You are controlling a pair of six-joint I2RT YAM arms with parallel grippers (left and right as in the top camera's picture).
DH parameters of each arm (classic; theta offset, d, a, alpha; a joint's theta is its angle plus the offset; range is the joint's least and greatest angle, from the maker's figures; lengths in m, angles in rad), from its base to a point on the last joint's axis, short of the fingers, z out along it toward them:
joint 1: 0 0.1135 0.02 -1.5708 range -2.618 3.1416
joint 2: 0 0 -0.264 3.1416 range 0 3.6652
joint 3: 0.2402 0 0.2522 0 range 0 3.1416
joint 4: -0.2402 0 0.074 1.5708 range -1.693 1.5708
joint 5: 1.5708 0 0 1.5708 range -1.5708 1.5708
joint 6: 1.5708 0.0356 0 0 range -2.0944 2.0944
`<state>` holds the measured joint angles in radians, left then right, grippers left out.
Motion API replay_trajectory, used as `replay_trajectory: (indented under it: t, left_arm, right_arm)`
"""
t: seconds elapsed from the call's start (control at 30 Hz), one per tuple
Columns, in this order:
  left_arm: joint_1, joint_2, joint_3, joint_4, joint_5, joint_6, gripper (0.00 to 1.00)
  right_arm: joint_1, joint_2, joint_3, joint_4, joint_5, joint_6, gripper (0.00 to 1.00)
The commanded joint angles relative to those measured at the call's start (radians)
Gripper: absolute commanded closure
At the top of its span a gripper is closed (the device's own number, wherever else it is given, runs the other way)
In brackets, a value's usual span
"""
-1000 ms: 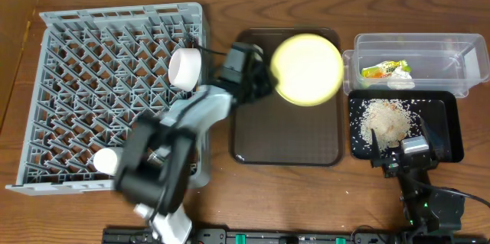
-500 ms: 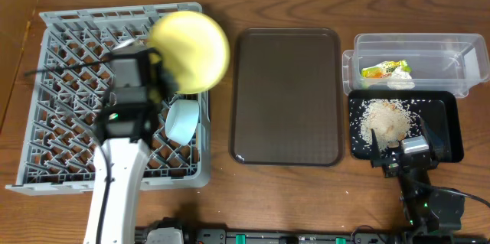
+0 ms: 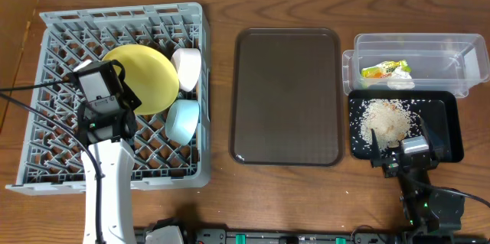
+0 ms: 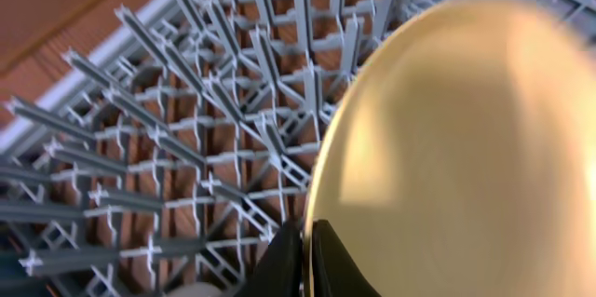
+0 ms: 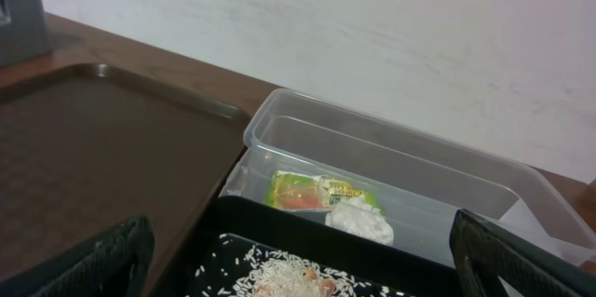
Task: Sort waste into correct bins and load items into the dishwasher
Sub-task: 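Lower the yellow plate into the rack slots and open the gripper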
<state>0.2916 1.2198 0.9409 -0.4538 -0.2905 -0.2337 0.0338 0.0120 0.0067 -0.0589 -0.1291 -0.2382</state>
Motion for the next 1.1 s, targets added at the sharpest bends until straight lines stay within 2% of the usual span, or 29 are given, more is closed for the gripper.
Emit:
replay_trajectory:
  t: [0.0,0.33,0.5,0.53,0.63,0.7,0.83,1.07]
  left_arm:
    - [0.004,-0.002,0.000,0.048,-0.043,0.068,0.93]
    - [0.060,0.033,0.000,0.101,-0.070,0.126,0.93]
    - [0.068,0.075,0.000,0.077,-0.042,0.127,0.92]
    - [0.068,0.078,0.000,0.064,-0.014,0.116,0.91]
    - [0.080,0.082,0.000,0.033,0.039,0.031,0.64]
    - [0.105,0.082,0.000,0.016,0.103,-0.015,0.58]
    - [0.217,0.082,0.000,-0.017,0.349,-0.105,0.51]
    - [0.426,0.101,0.000,-0.008,0.663,-0.128,0.49]
  right_arm:
    - [-0.008,-0.004,-0.001,-0.005,0.006,0.014,0.01]
    - [-0.008,-0.004,-0.001,-0.005,0.006,0.014,0.01]
    - [-0.008,-0.004,-0.001,-0.005,0.006,0.014,0.01]
    - [-0.008,-0.004,-0.001,-0.005,0.006,0.014,0.01]
    - [-0.008,-0.004,-0.001,-0.005,0.006,0.014,0.01]
    - [-0.008,-0.004,-0.001,-0.005,0.006,0.014,0.01]
    - [-0.008,-0.004,-0.001,-0.005,0.006,0.014,0.01]
    - [-0.008,-0.004,-0.001,-0.005,0.006,0.014,0.01]
